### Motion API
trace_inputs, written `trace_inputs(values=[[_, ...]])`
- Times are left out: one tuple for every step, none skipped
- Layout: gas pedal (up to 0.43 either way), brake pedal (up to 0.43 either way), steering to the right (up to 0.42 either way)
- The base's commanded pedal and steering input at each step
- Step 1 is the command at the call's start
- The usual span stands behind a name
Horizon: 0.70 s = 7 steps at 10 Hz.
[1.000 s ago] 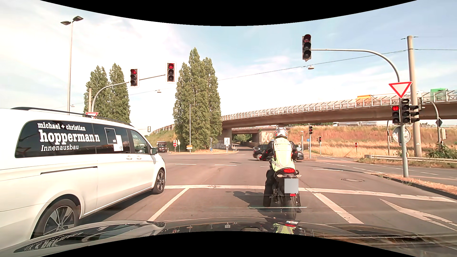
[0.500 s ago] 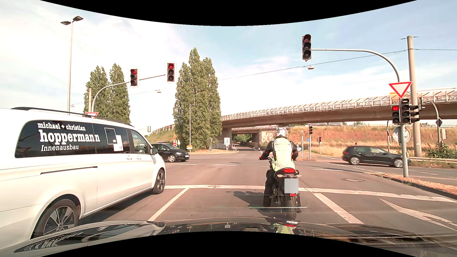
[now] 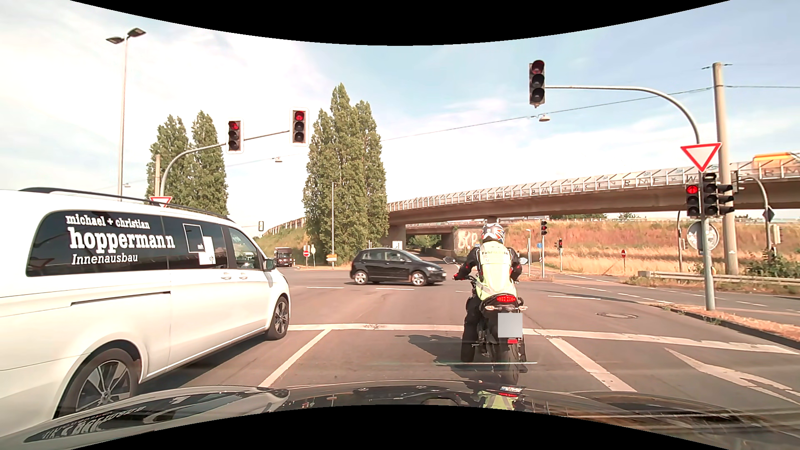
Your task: Follow the waypoints while adhering to traffic rules and regulations
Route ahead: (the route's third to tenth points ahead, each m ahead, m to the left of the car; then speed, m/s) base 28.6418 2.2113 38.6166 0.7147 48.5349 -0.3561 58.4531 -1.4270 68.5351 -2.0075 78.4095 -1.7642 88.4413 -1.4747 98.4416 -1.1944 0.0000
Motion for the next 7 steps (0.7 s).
trace_inputs(values=[[0.0,0.0,0.124],[0.0,0.0,0.124],[0.0,0.0,0.124],[0.0,0.0,0.124],[0.0,0.0,0.124],[0.0,0.0,0.123],[0.0,0.0,0.124]])
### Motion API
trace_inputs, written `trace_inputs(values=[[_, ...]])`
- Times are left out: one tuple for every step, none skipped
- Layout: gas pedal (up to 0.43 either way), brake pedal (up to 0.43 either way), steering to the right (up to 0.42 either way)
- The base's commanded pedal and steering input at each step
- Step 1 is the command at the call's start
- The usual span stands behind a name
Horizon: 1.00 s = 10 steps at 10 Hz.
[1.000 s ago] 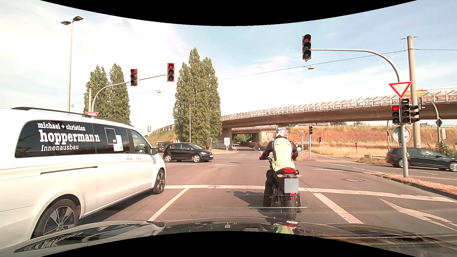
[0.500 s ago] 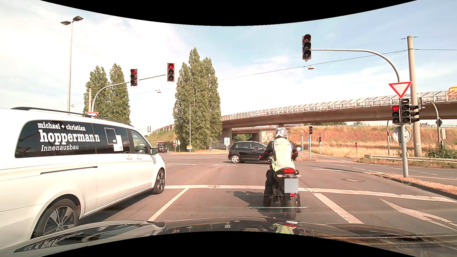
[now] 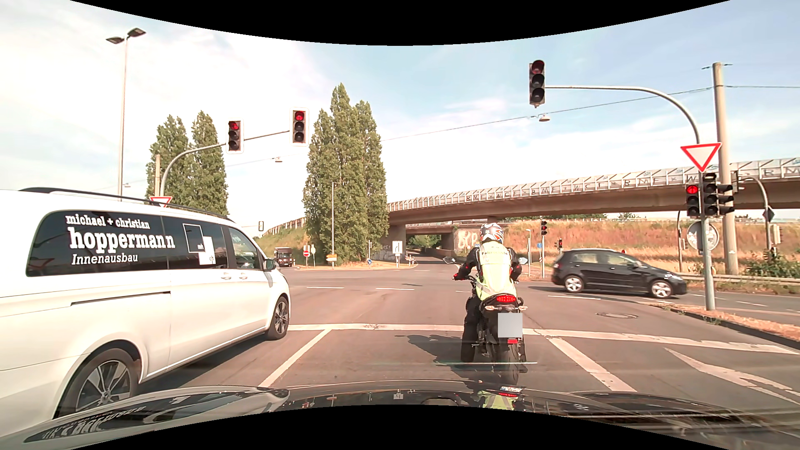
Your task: Follow the waypoints while adhering to traffic rules and regulations
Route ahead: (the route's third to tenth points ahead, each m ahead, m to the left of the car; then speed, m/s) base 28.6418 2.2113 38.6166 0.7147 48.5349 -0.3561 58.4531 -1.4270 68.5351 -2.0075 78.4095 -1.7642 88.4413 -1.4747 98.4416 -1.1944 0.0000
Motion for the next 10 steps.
trace_inputs(values=[[0.0,0.0,0.124],[0.0,0.0,0.124],[0.0,0.0,0.124],[0.0,0.0,0.124],[0.0,0.0,0.124],[0.0,0.0,0.124],[0.0,0.0,0.123],[0.0,0.0,0.124],[0.0,0.0,0.123],[0.0,0.0,0.124]])
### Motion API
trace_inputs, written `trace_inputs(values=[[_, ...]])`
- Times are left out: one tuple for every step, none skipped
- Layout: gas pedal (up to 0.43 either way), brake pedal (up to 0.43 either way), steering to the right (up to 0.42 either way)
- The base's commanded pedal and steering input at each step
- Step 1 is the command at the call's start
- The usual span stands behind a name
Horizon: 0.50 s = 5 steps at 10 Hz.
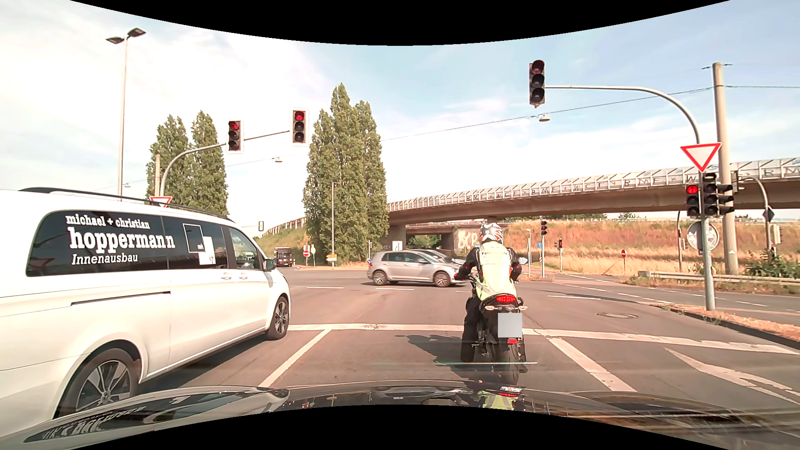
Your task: Follow the waypoints while adhering to traffic rules and regulations
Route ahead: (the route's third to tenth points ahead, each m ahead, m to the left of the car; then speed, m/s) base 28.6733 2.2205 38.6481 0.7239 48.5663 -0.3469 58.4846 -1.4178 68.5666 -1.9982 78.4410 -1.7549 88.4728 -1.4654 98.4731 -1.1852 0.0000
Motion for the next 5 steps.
trace_inputs(values=[[0.0,0.0,0.123],[0.0,0.0,0.124],[0.0,0.0,0.124],[0.0,0.0,0.123],[0.0,0.0,0.124]])
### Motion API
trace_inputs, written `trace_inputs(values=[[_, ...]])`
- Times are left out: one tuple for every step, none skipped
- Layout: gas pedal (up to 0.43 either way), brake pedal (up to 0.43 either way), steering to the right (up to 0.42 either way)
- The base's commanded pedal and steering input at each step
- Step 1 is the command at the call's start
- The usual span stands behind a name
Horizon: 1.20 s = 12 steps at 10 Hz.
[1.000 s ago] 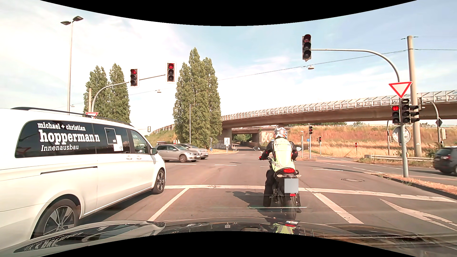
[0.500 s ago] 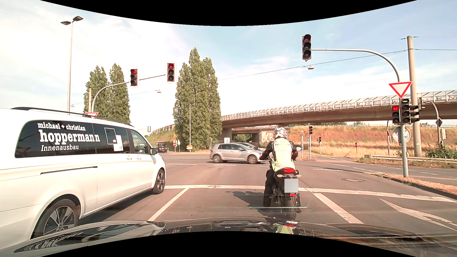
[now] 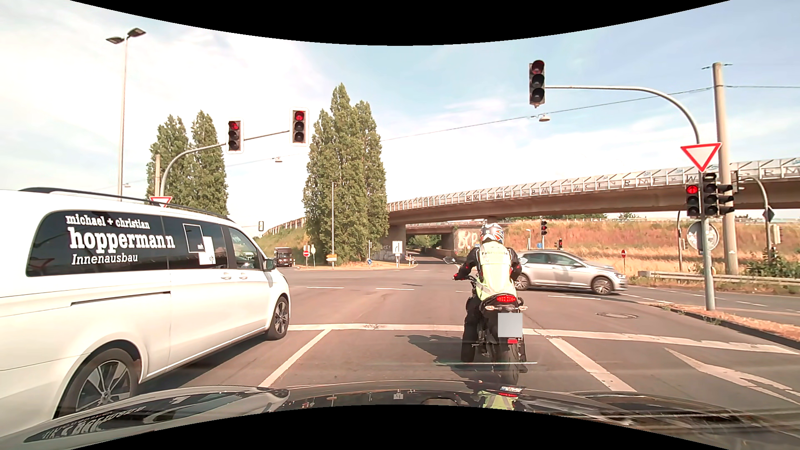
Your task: Follow the waypoints while adhering to traffic rules and regulations
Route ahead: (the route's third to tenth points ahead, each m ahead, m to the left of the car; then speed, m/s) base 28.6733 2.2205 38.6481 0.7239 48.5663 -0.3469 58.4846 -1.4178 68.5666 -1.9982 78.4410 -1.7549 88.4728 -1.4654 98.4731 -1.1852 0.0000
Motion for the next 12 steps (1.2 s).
trace_inputs(values=[[0.0,0.0,0.123],[0.0,0.0,0.124],[0.0,0.0,0.123],[0.0,0.0,0.123],[0.0,0.0,0.124],[0.0,0.0,0.124],[0.0,0.0,0.123],[0.0,0.0,0.124],[0.0,0.0,0.124],[0.0,0.0,0.123],[0.0,0.0,0.124],[0.0,0.0,0.124]])
